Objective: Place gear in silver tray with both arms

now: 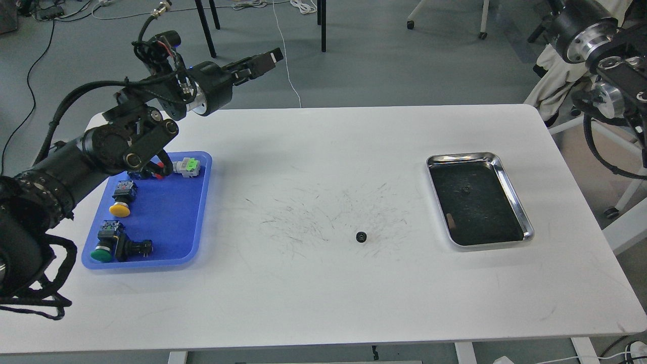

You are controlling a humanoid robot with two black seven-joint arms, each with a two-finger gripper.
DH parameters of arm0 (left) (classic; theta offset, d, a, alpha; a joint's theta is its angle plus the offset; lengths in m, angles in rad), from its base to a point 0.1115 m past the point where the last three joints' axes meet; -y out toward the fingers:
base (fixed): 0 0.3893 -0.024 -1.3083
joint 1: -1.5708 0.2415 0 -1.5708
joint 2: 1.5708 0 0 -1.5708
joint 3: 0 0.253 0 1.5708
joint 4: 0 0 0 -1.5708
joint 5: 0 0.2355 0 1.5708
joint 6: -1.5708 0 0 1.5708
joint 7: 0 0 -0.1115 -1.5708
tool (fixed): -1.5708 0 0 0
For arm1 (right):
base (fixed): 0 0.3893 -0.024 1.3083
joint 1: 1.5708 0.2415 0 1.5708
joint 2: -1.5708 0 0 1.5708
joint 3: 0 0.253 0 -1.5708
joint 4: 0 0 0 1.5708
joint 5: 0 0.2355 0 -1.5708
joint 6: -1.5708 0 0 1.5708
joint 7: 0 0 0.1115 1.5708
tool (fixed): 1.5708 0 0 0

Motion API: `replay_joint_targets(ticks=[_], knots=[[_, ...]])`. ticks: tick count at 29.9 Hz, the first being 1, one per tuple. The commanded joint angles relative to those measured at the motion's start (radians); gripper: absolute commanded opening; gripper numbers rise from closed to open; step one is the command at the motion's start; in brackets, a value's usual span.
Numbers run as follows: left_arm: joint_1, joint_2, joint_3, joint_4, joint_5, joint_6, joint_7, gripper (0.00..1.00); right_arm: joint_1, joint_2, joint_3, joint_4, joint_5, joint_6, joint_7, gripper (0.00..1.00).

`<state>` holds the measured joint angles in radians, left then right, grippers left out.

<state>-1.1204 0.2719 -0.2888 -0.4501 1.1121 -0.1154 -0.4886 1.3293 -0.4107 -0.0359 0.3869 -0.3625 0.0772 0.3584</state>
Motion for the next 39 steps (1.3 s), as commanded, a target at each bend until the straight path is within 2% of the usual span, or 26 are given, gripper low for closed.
replay_joint_targets(ticks=[1, 5, 12, 18, 21, 30, 32, 39], knots=[[0.01, 0.076, 0.008, 0.013, -0.13, -0.001, 0.0, 0.74, 0.092, 0.042, -0.148, 0.015, -0.003, 0.018, -0.001, 0.9], [0.033, 0.13, 0.005, 0.033, -0.207, -0.004, 0.0, 0.78, 0.18, 0.117, -0.34, 0.015, -0.003, 0.075, -0.001, 0.91], [0.076, 0.23, 0.002, 0.034, -0.368, -0.043, 0.0, 0.85, 0.278, 0.268, -0.547, 0.018, -0.039, 0.156, 0.002, 0.91], [0.145, 0.273, 0.002, 0.054, -0.504, -0.053, 0.0, 0.88, 0.32, 0.368, -0.559, 0.027, -0.168, 0.21, 0.008, 0.92], [0.162, 0.29, 0.0, 0.057, -0.57, -0.067, 0.0, 0.88, 0.33, 0.392, -0.562, 0.085, -0.237, 0.222, 0.01, 0.92], [0.215, 0.336, -0.004, 0.056, -0.816, -0.13, 0.0, 0.89, 0.373, 0.411, -0.564, 0.303, -0.516, 0.222, 0.016, 0.91], [0.221, 0.334, -0.003, 0.057, -0.828, -0.129, 0.0, 0.99, 0.383, 0.411, -0.564, 0.337, -0.558, 0.222, 0.016, 0.92], [0.24, 0.329, -0.006, 0.056, -0.836, -0.145, 0.0, 0.99, 0.404, 0.411, -0.567, 0.428, -0.716, 0.223, 0.042, 0.91]])
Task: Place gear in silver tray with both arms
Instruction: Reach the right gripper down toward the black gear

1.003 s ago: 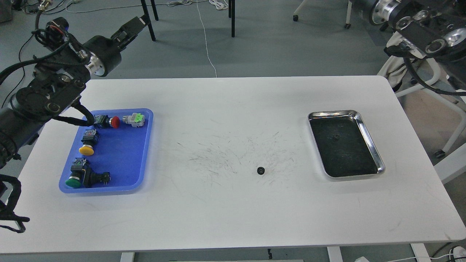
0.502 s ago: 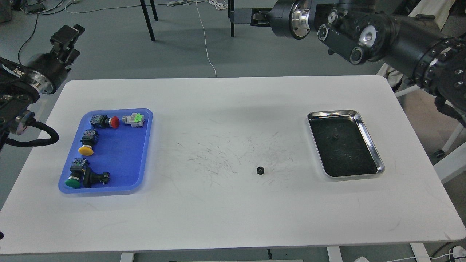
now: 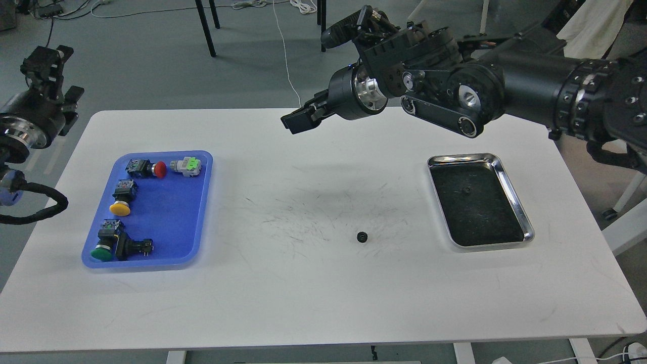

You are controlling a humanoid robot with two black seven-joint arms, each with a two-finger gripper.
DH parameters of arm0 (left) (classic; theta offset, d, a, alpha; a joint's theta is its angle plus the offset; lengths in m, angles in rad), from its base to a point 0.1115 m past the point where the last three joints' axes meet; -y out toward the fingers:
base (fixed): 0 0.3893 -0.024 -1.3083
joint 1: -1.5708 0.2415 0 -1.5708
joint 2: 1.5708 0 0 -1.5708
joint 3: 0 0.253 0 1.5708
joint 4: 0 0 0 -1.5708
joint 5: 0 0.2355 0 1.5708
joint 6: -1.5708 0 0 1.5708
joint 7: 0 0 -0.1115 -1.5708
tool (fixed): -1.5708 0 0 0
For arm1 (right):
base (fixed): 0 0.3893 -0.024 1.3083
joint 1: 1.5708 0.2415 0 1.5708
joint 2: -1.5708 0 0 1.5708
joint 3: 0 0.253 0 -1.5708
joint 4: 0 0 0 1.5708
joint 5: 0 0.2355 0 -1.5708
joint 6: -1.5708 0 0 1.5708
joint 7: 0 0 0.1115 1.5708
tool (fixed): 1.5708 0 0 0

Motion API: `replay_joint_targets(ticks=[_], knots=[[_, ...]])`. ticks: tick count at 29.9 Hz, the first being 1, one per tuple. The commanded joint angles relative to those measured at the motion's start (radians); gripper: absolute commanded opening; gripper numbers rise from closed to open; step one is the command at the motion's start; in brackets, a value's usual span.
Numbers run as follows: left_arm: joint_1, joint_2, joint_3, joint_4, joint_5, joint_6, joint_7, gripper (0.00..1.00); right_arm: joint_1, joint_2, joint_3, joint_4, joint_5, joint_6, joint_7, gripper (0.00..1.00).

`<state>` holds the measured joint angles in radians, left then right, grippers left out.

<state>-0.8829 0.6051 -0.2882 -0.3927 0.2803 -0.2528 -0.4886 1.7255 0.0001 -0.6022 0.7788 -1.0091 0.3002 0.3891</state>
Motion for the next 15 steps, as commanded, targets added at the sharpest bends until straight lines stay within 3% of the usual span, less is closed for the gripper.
replay_joint_targets(ticks=[1, 7, 15], knots=[[0.002, -0.004, -0.006, -0.001, -0.007, -0.01, 0.0, 0.99, 0.015, 0.0, -0.001, 0.048, -0.089, 0.0, 0.013, 0.91], [0.001, -0.002, -0.017, -0.006, -0.073, -0.106, 0.0, 0.99, 0.049, -0.031, -0.013, 0.148, -0.192, 0.004, 0.04, 0.91], [0.019, -0.013, -0.045, 0.0, -0.18, -0.157, 0.0, 0.99, 0.062, -0.035, -0.056, 0.23, -0.31, 0.005, 0.065, 0.9]])
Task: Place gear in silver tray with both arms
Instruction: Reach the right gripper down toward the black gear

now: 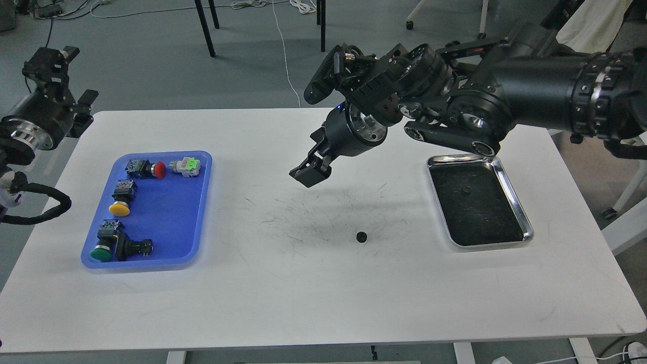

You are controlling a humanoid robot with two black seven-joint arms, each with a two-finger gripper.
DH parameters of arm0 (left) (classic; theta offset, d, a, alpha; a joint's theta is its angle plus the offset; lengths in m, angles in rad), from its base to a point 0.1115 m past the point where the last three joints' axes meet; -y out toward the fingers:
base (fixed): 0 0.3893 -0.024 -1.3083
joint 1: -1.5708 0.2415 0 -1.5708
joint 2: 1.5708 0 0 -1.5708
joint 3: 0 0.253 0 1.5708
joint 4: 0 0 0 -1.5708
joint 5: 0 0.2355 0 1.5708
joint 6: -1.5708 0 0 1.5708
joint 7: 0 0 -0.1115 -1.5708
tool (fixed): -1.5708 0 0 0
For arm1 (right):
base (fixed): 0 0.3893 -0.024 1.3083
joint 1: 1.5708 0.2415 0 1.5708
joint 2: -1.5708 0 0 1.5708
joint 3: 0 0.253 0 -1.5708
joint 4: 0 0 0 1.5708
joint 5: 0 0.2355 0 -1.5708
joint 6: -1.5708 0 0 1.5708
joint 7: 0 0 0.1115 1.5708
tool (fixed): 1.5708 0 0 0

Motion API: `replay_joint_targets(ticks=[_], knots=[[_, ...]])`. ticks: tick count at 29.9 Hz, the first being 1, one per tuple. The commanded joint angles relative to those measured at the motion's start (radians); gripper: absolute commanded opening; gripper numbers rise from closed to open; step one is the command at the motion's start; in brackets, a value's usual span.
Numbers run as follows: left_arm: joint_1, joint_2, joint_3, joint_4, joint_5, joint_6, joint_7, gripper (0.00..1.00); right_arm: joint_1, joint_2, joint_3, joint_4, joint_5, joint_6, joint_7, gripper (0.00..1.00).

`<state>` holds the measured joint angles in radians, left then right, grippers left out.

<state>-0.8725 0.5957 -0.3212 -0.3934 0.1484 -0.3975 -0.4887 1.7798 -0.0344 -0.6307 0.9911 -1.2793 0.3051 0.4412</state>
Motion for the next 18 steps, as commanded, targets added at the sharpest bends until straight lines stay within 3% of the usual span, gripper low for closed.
replay_joint_targets(ticks=[1, 8, 18], knots=[[0.009, -0.005, -0.012, 0.001, -0.064, -0.012, 0.0, 0.99, 0.01, 0.001, -0.038, 0.021, -0.049, -0.001, 0.016, 0.9], [0.053, -0.019, -0.039, 0.002, -0.095, -0.015, 0.004, 0.99, -0.003, 0.001, -0.109, 0.027, -0.095, -0.004, 0.03, 0.89], [0.102, -0.036, -0.062, -0.001, -0.15, -0.038, 0.078, 0.99, -0.059, 0.007, -0.159, 0.029, -0.106, -0.007, 0.03, 0.88]])
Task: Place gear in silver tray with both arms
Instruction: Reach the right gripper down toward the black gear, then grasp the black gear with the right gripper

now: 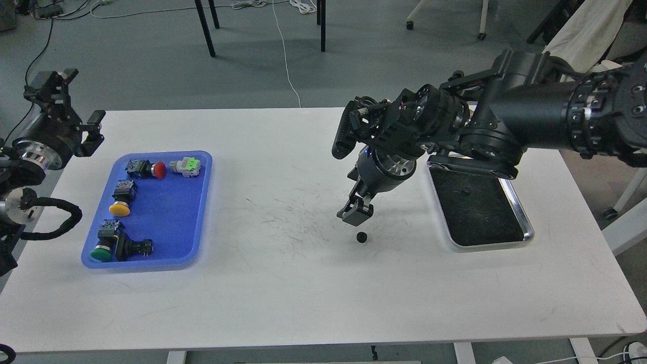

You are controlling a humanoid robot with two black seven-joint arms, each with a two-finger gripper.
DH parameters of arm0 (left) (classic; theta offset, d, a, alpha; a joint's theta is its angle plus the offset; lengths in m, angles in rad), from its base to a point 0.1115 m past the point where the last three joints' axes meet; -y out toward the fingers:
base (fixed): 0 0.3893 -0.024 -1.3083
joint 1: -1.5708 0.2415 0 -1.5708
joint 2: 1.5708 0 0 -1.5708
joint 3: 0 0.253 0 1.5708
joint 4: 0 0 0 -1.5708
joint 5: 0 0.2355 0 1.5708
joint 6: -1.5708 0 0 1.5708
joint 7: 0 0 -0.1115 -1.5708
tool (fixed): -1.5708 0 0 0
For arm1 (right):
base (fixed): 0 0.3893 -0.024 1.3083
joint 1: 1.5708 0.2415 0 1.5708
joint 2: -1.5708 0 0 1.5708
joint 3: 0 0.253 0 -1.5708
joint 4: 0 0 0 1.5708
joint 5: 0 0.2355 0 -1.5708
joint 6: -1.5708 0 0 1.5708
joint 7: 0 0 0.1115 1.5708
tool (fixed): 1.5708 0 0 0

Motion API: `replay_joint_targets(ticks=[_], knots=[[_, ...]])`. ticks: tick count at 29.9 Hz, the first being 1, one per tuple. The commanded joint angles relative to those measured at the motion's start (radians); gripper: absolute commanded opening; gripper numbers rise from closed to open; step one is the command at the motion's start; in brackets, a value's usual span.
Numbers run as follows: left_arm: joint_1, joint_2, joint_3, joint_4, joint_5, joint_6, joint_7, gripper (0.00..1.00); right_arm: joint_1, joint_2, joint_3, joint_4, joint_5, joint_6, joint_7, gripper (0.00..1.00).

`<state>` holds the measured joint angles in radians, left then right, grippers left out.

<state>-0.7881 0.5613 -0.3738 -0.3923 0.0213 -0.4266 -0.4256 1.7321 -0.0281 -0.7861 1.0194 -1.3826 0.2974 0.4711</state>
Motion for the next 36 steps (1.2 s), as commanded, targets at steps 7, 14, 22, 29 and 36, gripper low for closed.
replay_joint_targets(ticks=[7, 14, 22, 29, 36], knots=[[0.038, -0.003, -0.024, 0.001, -0.067, -0.007, 0.016, 0.99, -0.051, 0.002, -0.016, -0.002, -0.055, 0.0, 0.0, 0.87], [0.038, -0.001, -0.033, 0.001, -0.083, -0.007, 0.014, 0.99, -0.091, 0.026, -0.047, -0.007, -0.062, -0.006, 0.001, 0.84], [0.041, -0.003, -0.053, 0.001, -0.084, -0.004, 0.014, 0.99, -0.128, 0.028, -0.048, -0.048, -0.064, -0.006, 0.001, 0.82], [0.041, -0.003, -0.054, 0.009, -0.086, -0.006, 0.014, 0.99, -0.206, 0.028, -0.047, -0.145, -0.061, -0.006, 0.001, 0.8], [0.04, -0.001, -0.056, 0.009, -0.086, -0.004, 0.013, 0.99, -0.218, 0.028, -0.045, -0.159, -0.061, -0.011, 0.001, 0.8]])
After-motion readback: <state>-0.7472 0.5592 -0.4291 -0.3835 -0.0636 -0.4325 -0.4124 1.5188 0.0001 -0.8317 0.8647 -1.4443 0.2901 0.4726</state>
